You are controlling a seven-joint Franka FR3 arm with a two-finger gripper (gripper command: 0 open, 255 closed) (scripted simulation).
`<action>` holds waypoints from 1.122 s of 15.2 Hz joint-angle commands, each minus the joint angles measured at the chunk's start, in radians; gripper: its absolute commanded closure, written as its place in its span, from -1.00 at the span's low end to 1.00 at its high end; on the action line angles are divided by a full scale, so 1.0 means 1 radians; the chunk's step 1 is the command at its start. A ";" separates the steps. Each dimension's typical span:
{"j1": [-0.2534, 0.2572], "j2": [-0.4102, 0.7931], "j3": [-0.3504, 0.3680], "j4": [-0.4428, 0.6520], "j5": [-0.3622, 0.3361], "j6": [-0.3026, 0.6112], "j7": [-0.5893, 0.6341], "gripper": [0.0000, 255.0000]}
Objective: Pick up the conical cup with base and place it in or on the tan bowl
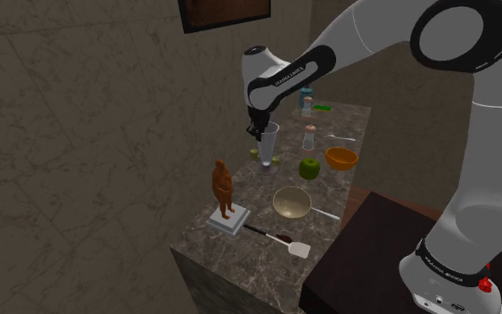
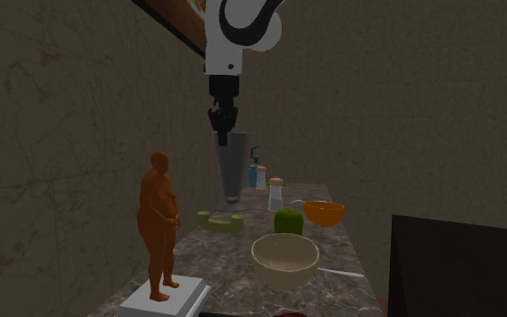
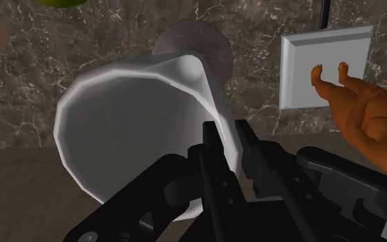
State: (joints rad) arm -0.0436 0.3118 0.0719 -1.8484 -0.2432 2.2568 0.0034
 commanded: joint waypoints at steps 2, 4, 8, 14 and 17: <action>0.001 -0.106 0.006 -0.101 0.007 -0.004 0.004 1.00; 0.002 -0.185 0.011 -0.177 0.014 -0.008 0.006 1.00; 0.008 -0.344 0.019 -0.312 0.034 -0.032 0.006 1.00; 0.028 -0.598 0.029 -0.484 0.073 -0.113 -0.001 1.00; 0.027 -0.584 0.030 -0.512 0.066 -0.072 0.009 1.00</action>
State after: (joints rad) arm -0.0174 -0.2687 0.1009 -2.3472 -0.1762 2.1747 0.0091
